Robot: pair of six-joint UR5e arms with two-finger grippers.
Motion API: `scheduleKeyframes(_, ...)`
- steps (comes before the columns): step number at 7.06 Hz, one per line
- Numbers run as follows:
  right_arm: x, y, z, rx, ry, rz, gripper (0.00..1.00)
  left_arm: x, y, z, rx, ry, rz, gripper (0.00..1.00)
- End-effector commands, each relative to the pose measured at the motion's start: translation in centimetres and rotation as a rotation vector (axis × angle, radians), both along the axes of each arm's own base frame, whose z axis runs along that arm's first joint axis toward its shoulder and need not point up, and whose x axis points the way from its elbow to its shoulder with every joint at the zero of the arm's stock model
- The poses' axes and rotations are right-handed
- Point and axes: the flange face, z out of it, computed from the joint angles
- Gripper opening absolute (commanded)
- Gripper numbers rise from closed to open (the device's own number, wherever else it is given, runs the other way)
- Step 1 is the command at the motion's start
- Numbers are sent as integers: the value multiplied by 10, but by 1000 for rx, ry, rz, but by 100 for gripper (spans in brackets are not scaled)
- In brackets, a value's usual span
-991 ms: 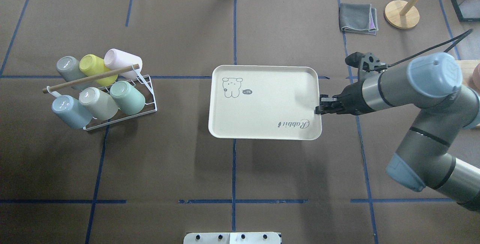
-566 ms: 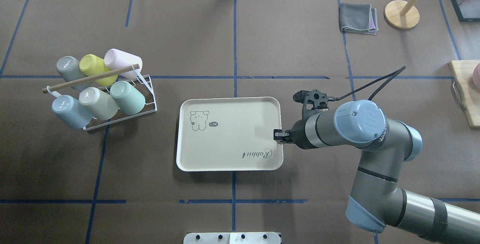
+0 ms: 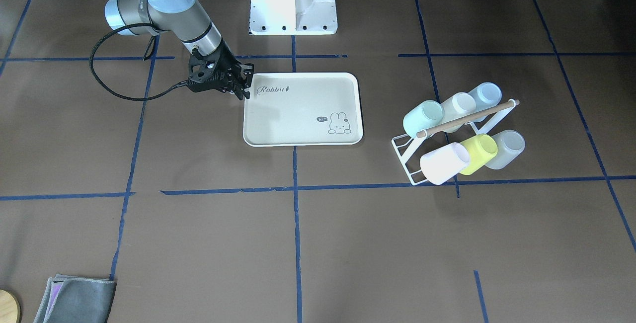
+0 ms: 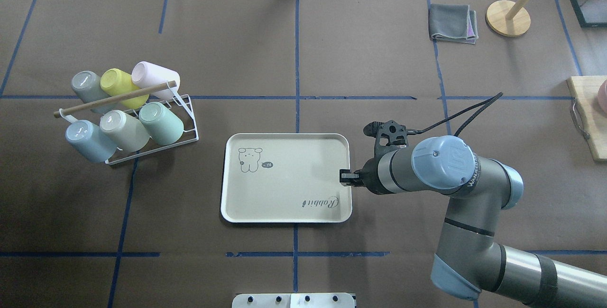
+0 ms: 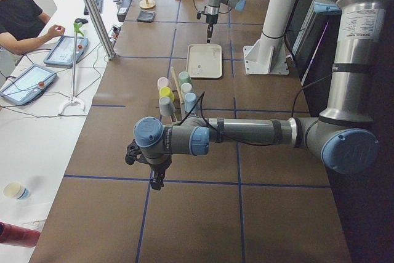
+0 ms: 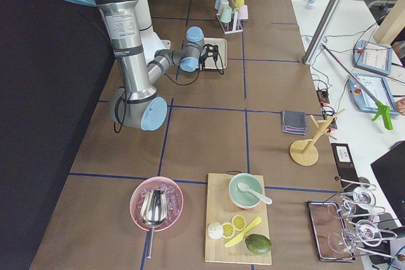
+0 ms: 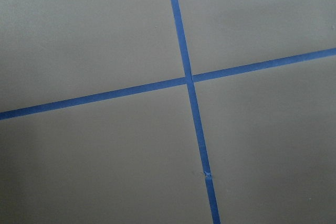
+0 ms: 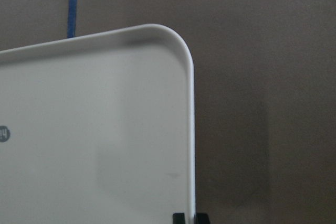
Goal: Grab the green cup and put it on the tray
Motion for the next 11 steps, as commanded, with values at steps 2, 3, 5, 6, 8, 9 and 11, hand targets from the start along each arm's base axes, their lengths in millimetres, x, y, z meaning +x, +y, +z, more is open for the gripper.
scheduleKeyframes(2,36,-27,-17,-32,36,47,100,0,-12,-53,78,-9,-1,100)
scheduleKeyframes(3,67,-46,-32,-105,99,44,100,1,-16,-85,64,-12,2,100)
scheduleKeyframes(5,112,-79,-31,-138,147,33,100,-2,-17,-162,93,-107,3,100)
scheduleKeyframes(6,128,-91,-23,-117,152,15,100,5,2,-208,128,-184,24,100)
scheduleKeyframes(8,161,-106,8,-88,186,-13,100,42,48,-325,303,-170,92,100)
scheduleKeyframes(9,182,-113,29,-70,210,-26,100,64,54,-361,391,-156,132,100)
scheduleKeyframes(11,231,-127,66,-16,246,-69,100,123,57,-391,504,-221,237,100)
